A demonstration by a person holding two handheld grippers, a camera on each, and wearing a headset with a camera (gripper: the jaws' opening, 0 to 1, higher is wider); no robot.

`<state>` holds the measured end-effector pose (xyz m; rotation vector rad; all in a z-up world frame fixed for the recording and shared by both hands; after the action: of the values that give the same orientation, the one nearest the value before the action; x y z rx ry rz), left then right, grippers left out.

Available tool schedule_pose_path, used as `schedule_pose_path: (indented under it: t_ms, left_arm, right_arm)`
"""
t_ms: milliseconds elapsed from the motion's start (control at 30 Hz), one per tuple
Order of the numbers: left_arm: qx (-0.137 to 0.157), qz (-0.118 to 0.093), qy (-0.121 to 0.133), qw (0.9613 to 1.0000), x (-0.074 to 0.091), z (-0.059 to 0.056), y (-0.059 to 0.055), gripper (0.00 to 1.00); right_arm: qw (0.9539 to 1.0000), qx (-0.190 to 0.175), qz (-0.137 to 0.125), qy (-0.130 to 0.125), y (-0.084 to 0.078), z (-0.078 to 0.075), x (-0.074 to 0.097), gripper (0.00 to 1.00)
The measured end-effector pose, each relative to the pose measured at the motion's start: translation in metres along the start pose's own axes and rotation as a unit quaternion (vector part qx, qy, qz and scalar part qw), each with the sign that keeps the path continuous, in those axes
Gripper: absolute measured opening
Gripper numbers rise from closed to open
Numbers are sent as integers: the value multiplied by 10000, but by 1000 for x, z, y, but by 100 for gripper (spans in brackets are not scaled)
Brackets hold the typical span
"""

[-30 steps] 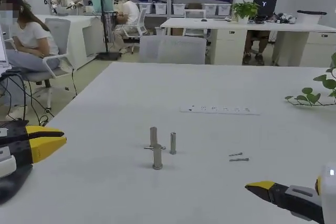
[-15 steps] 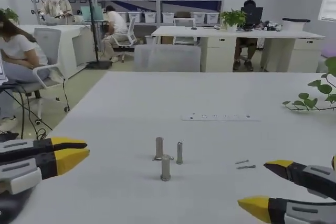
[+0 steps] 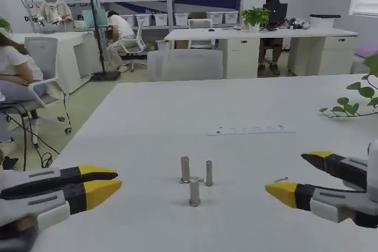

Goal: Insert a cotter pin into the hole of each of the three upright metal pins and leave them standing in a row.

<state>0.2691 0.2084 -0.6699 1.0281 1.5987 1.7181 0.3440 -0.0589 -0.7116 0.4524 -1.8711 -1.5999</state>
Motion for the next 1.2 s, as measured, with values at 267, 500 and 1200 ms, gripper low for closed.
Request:
schedule_pose_path:
  t_ms: [267, 500, 1200]
  left_arm:
    - [77, 38, 99, 9999, -2, 5, -5, 10]
    - [146, 86, 141, 9998, -5, 3, -10, 12]
    - [181, 340, 488, 9981, -3, 15, -6, 20]
  right_arm:
    - [9996, -174, 175, 115, -30, 3, 4, 69]
    - [9992, -98, 322, 232, -41, 3, 11, 69]
    - [9988, -68, 288, 399, -31, -21, 10, 69]
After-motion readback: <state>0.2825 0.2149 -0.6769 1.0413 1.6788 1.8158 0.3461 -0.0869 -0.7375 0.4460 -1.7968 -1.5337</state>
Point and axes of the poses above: the centre of the closed fingertips' face, and the gripper's own axes: x roughly backward along the fingers, z roughly to its left, y roughly out of its top, the point moved 2 cm from there along x, roughly backward along the fingers, and after that the axes turned 1 degree about -y, right-handed, at the moved point
